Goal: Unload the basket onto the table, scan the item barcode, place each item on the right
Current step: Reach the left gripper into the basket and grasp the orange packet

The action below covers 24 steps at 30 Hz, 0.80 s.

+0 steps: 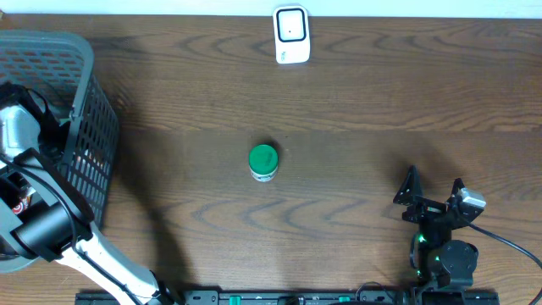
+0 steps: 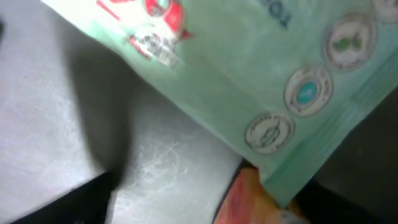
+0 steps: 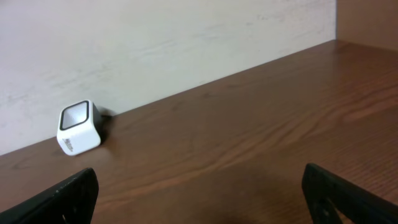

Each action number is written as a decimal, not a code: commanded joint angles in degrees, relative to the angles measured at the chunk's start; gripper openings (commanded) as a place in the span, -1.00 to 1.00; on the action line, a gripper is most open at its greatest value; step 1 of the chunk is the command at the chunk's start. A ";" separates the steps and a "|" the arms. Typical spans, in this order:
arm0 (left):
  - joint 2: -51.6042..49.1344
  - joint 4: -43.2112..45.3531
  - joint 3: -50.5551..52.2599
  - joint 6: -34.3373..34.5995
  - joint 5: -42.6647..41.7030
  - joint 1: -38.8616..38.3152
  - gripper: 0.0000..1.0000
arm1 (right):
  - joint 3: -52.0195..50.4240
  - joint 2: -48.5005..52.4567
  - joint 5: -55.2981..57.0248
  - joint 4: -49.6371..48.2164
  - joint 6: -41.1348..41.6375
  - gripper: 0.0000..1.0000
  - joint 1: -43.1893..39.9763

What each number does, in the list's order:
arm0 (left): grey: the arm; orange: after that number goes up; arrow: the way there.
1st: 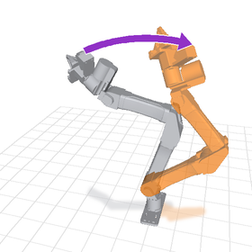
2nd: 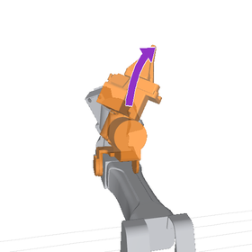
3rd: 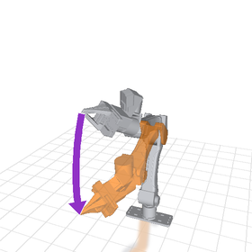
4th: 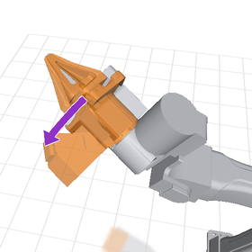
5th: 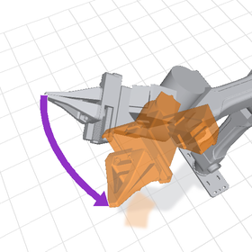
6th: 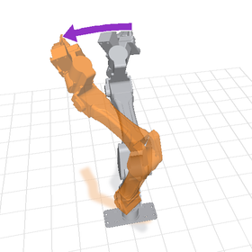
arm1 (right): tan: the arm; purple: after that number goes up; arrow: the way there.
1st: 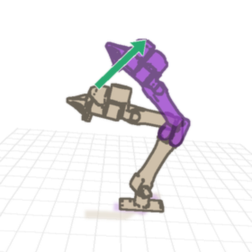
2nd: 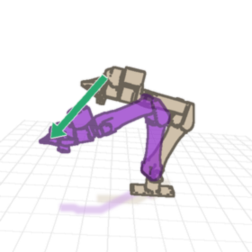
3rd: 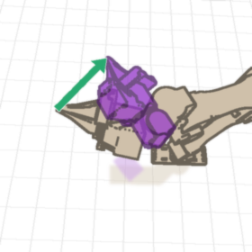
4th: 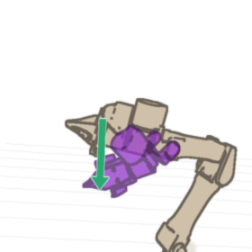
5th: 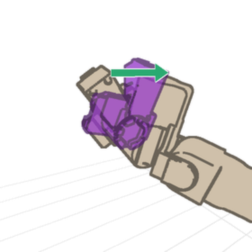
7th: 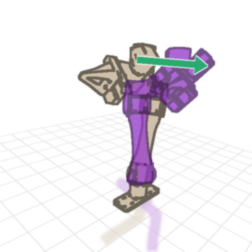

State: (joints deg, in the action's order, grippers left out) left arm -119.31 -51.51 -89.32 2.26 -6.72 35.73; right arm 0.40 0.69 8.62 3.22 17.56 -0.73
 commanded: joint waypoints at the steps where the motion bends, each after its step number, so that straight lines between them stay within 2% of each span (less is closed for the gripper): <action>1: -1.29 -1.42 1.18 -1.14 0.26 0.07 0.39 | -0.09 -0.31 0.09 0.22 0.20 0.99 0.07; 3: -1.25 -2.21 1.18 -0.92 0.26 0.07 0.12 | -0.09 -0.31 0.09 0.22 0.20 0.99 0.07; 5: -0.98 -2.71 1.16 -0.66 0.26 0.09 -0.29 | -0.09 -0.31 0.09 0.22 0.20 0.99 0.07; 7: -0.26 -3.19 0.98 0.81 0.26 0.09 -0.53 | -0.09 -0.31 0.09 0.22 0.20 0.99 0.07; 11: 3.30 -5.25 -0.90 2.99 0.26 0.09 -0.56 | -0.09 -0.31 0.09 0.22 0.20 0.98 0.07; 15: 10.93 -9.42 -7.91 3.23 0.26 0.09 -0.56 | -0.09 -0.31 0.09 0.22 0.20 0.99 0.07; 19: 21.53 -12.20 -18.16 9.46 -0.55 0.09 -0.55 | -0.09 -0.31 0.09 0.22 0.20 0.98 0.07; 22: 31.04 -10.88 -23.06 14.38 -8.48 -0.35 -0.55 | -0.09 -0.31 0.09 0.22 0.17 0.99 0.07; 24: 36.87 -7.52 -23.30 16.76 -17.38 -1.88 -0.55 | -0.09 -0.31 0.09 0.22 0.20 0.99 0.07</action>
State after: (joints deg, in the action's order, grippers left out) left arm -90.13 -59.94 -110.98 12.78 -12.23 35.44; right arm 0.40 0.69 8.60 3.20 17.56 -0.73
